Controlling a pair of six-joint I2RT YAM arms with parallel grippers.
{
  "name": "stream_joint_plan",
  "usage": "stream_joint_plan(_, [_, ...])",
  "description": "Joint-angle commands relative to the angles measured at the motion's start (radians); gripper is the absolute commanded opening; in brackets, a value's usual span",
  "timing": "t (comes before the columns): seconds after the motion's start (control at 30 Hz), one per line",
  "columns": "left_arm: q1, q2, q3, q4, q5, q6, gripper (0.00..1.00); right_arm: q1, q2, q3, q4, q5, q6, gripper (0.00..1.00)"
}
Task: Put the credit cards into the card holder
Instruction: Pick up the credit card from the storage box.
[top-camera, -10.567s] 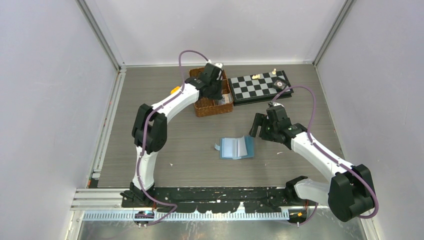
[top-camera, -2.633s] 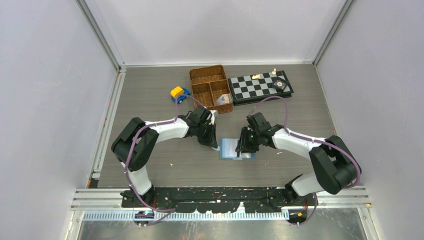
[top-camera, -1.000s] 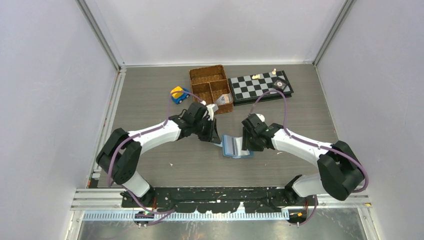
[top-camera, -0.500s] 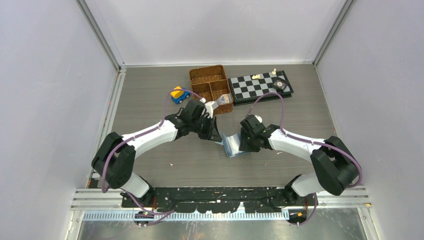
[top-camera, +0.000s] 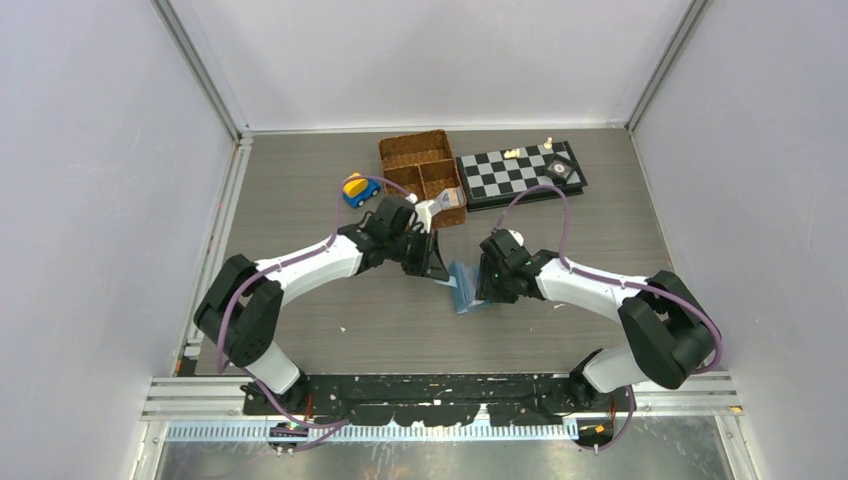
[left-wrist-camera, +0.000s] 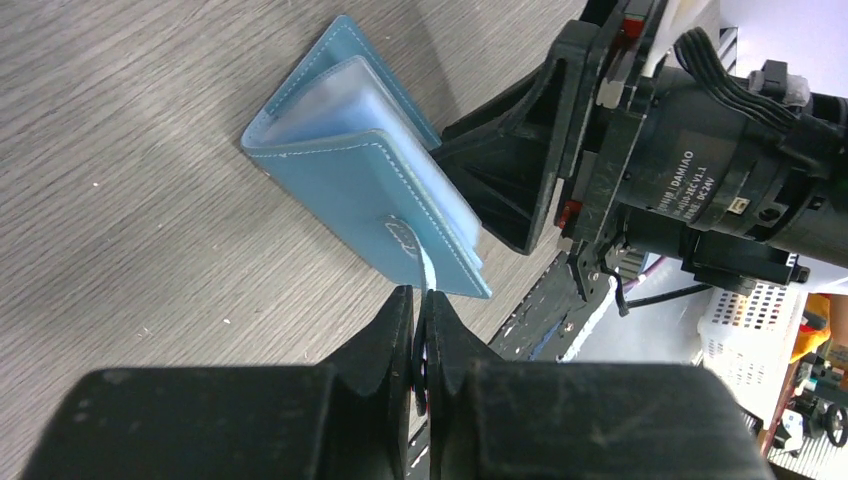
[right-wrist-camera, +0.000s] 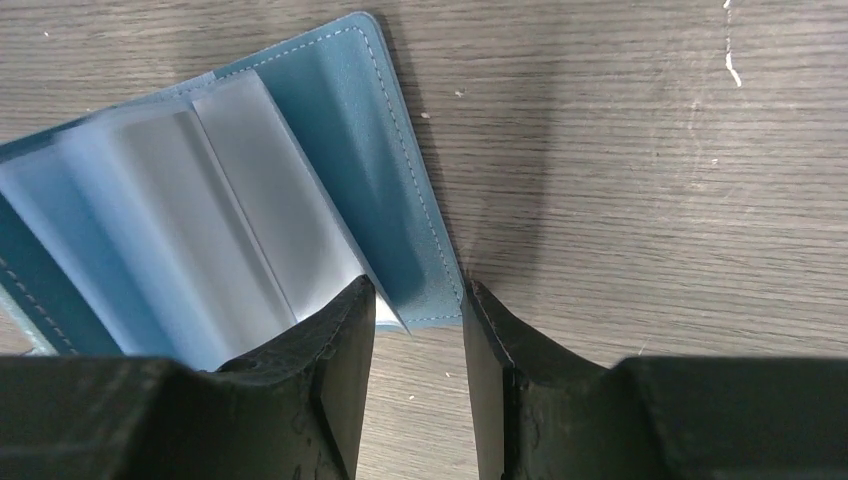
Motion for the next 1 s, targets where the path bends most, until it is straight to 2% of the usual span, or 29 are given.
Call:
stream_joint_plan(0.0, [0.022, 0.006, 0.012, 0.050, 0.024, -0.003, 0.00, 0.006, 0.019, -0.017, 0.032, 0.000, 0.022, 0.42])
stream_joint_plan(0.3, [0.067, -0.031, -0.036, -0.002, -0.008, 0.005, 0.00, 0.006, 0.017, -0.011, 0.021, 0.012, 0.024, 0.42])
stream_joint_plan(0.6, [0.081, -0.077, -0.050, -0.182, -0.227, 0.037, 0.00, 0.006, -0.042, 0.009, -0.057, 0.104, 0.030, 0.44])
stream_joint_plan(0.97, [0.087, -0.047, -0.042, -0.248, -0.334, 0.065, 0.00, 0.002, -0.164, 0.047, -0.180, 0.224, 0.015, 0.51])
